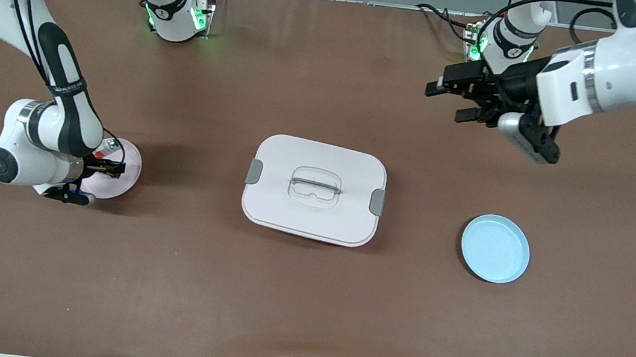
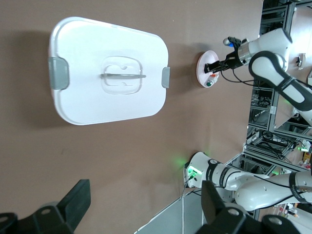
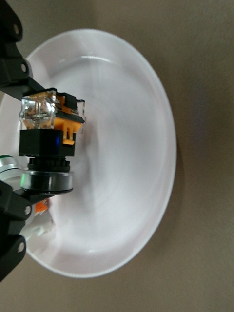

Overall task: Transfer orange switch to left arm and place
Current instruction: 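Carry the switch over the box with the right gripper while the left gripper approaches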

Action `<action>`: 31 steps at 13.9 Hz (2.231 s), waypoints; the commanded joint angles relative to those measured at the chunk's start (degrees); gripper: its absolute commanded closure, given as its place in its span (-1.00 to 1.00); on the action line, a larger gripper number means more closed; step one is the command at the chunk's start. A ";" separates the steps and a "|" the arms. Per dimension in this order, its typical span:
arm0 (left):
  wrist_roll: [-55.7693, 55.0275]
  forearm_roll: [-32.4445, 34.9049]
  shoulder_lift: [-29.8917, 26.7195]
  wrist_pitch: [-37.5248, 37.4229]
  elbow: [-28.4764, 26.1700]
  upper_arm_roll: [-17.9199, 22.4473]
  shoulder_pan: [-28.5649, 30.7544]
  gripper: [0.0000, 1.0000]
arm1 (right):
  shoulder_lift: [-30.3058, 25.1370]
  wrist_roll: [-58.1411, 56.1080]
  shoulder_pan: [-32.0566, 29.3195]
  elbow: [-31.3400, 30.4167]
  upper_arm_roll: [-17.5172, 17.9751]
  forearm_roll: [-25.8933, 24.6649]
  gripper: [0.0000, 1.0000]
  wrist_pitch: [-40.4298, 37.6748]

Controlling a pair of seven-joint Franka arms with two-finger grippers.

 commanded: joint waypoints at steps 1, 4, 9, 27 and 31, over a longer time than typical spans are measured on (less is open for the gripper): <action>-1.81 -3.26 3.22 1.06 1.47 -1.34 0.10 -1.00 | -0.14 -0.21 -0.10 6.46 0.84 -1.00 1.00 -7.48; -1.81 -7.92 5.51 5.35 1.39 -1.61 -1.56 -1.00 | -0.14 0.66 0.78 10.69 1.02 -0.13 1.00 -12.94; -1.72 -8.11 6.31 18.17 0.60 -1.61 -8.84 -1.00 | -0.75 5.22 3.06 13.69 1.10 7.16 1.00 -21.12; 5.22 -8.11 15.53 38.58 0.15 -1.69 -20.54 -1.00 | -7.09 62.85 19.93 18.61 1.63 42.04 1.00 -24.82; 5.22 -8.02 16.94 40.78 0.15 -1.69 -21.86 -1.00 | -7.09 73.86 22.74 19.40 1.54 47.86 1.00 -19.38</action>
